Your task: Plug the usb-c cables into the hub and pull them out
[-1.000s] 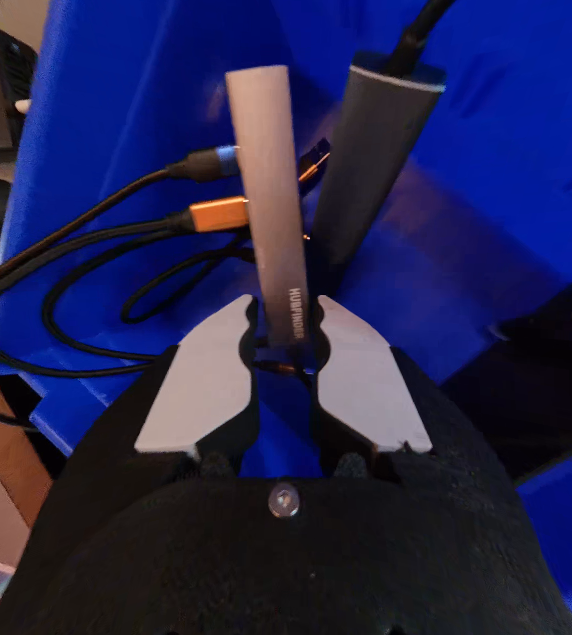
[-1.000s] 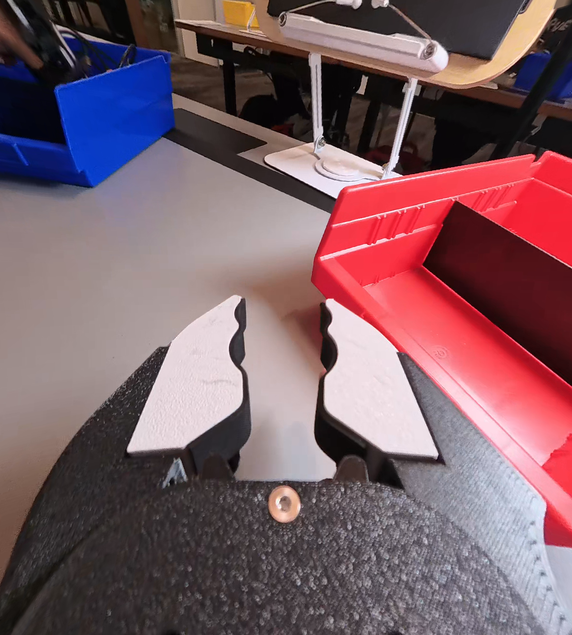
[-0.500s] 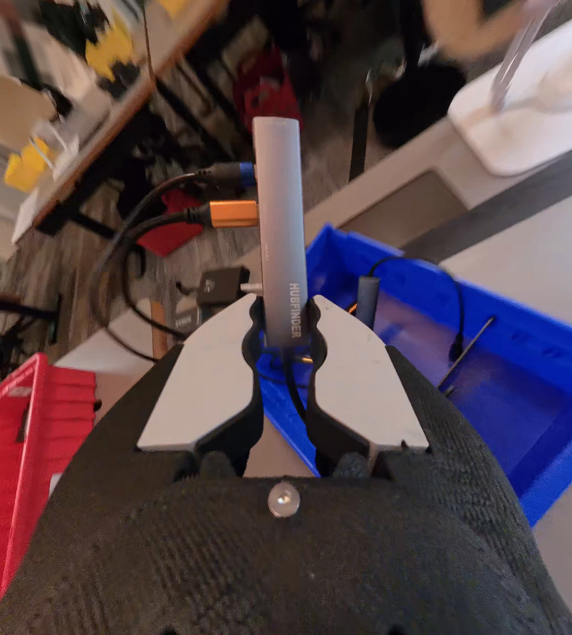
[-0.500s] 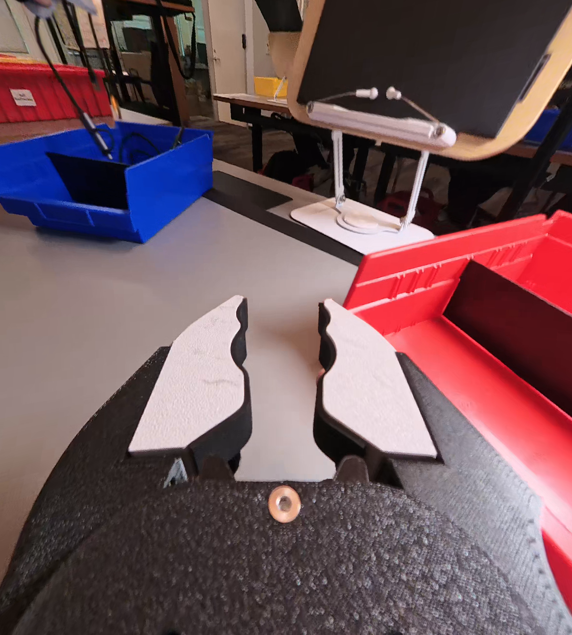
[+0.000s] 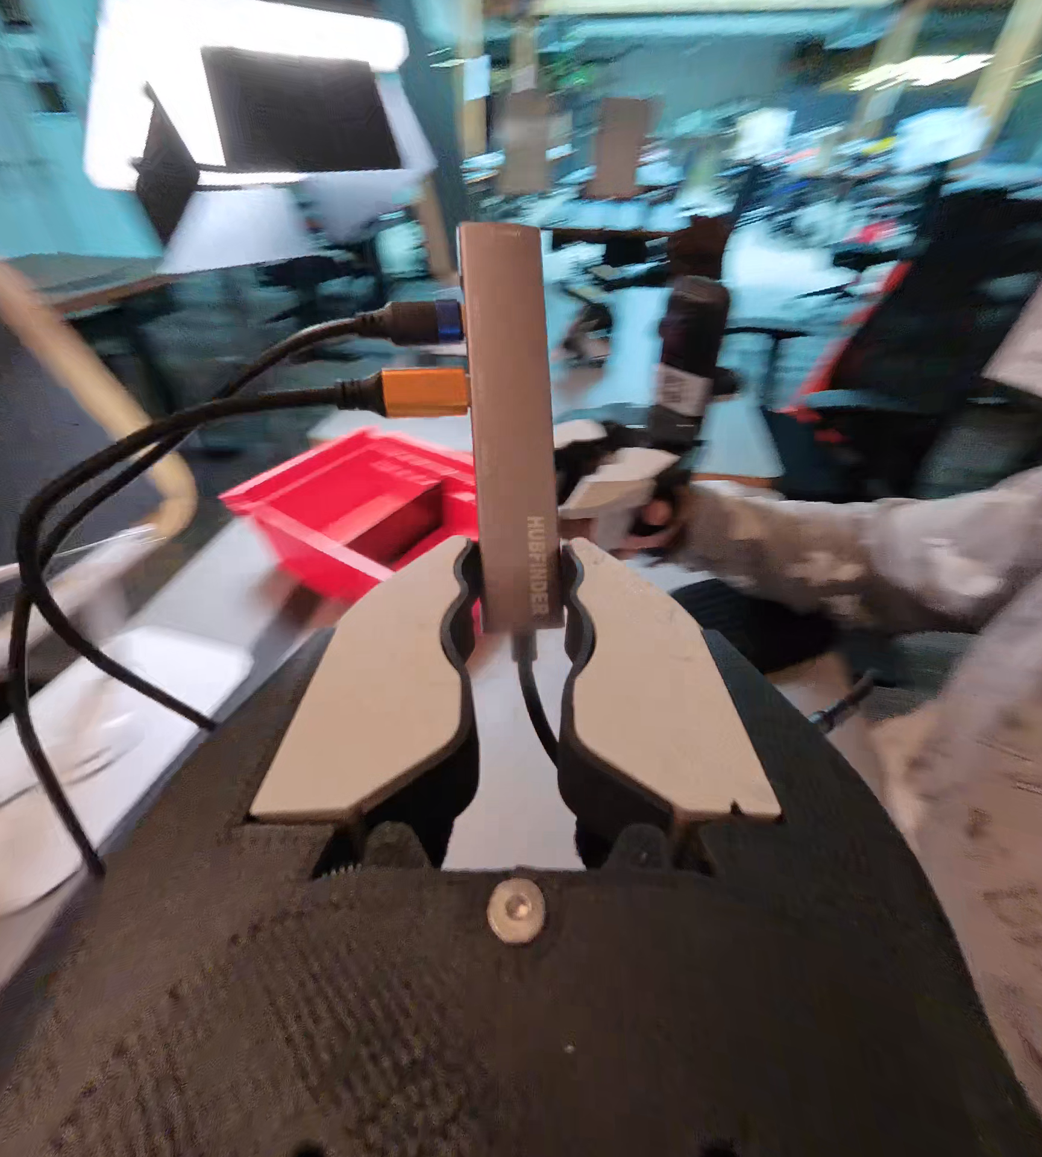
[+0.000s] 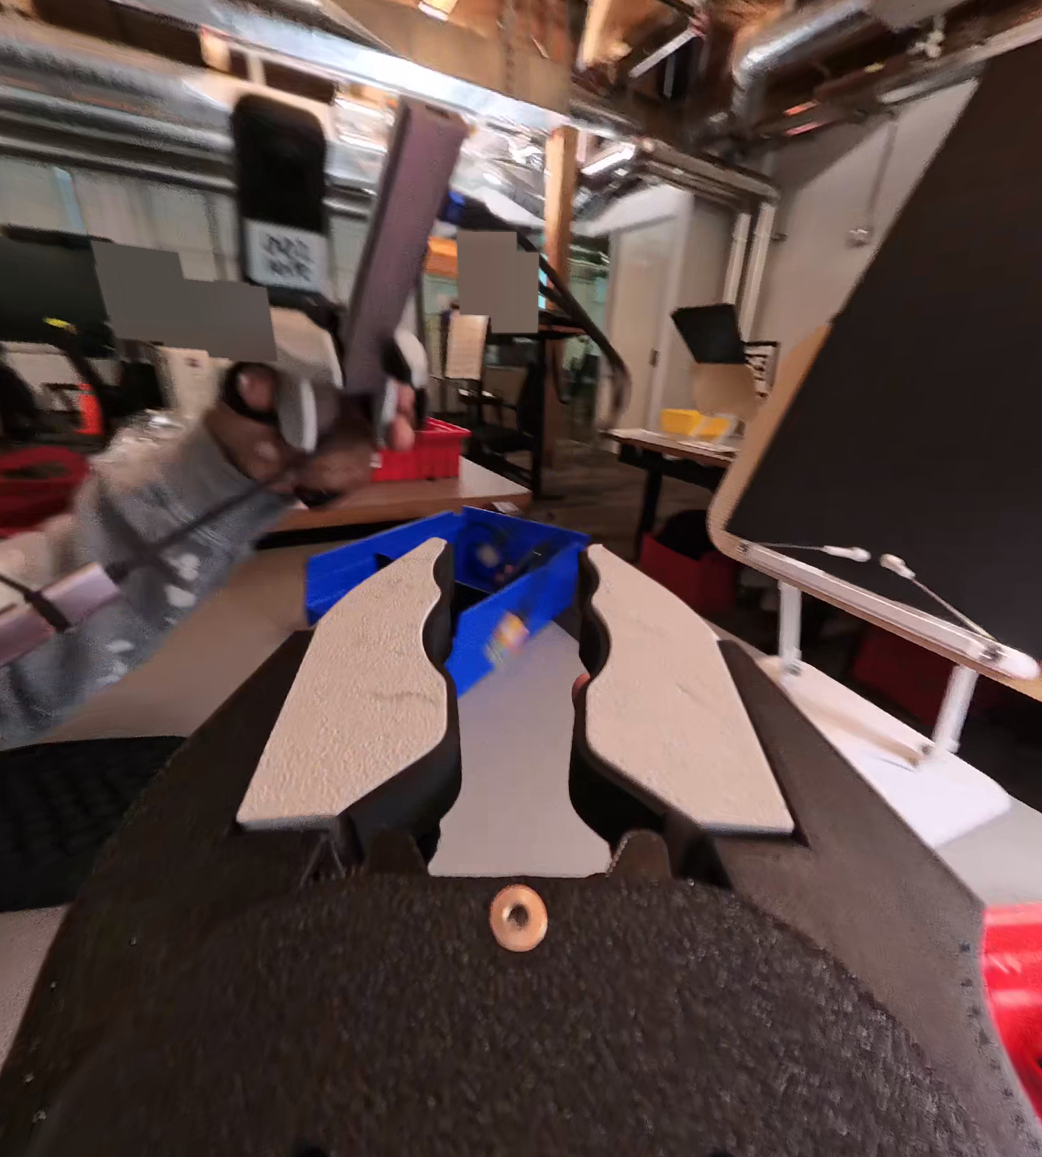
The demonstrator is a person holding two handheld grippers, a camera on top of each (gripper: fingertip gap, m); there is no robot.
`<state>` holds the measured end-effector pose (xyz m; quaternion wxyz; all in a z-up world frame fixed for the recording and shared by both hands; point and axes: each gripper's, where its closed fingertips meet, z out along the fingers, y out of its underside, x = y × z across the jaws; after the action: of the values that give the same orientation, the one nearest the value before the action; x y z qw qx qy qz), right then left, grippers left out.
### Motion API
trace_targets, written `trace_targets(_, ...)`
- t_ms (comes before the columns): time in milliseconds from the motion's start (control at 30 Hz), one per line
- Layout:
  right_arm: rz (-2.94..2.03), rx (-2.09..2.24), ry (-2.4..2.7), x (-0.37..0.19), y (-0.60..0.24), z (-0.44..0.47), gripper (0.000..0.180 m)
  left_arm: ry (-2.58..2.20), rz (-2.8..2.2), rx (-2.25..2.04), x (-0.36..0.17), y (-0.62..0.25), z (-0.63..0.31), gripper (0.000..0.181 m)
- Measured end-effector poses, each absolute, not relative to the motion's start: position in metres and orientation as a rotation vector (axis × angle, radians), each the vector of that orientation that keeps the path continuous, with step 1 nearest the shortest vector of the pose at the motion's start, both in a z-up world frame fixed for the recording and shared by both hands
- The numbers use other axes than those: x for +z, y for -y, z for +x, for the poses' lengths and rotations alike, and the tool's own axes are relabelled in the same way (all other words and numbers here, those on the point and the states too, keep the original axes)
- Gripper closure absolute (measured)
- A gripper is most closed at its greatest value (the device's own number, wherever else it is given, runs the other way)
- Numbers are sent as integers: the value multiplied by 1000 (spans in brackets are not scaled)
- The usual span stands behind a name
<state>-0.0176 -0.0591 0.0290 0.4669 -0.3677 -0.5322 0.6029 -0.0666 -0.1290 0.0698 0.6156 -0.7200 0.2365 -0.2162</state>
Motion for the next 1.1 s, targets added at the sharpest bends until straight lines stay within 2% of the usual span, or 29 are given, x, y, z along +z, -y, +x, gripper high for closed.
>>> trace_targets(200,-768,1740,1441,12,109,2,139,-752,-1586,-891,-10,120,19,156)
trace_targets(267,-773,1784,1507,2,118,3,147,-754,-1569,-969,-28,120,29,156)
trace_targets(300,-749,1785,1528,-1,123,4,160,-740,-1568,-996,-34,120,30,156)
trace_targets(367,-739,1756,1536,-7,126,1,158,-725,-1576,-1028,-45,121,29,156)
trace_targets(467,-755,1750,1638,-22,139,-2,141,-743,-1604,-1073,-58,128,29,156)
trace_targets(533,-758,1689,1682,-34,145,-7,142,-766,-1606,-1104,-65,134,33,156)
trace_targets(600,-753,1667,1715,-43,150,-9,153,-785,-1626,-1115,-73,138,37,156)
trace_targets(833,-820,1496,1632,-47,131,-21,156,-628,-1674,-929,-79,120,13,154)
trace_targets(933,-880,1253,1558,-50,114,-32,156,-524,-1708,-682,-81,100,-7,150)
trace_targets(1100,-993,1035,1428,-50,108,-40,157,-566,-1680,-176,-77,87,-20,157)
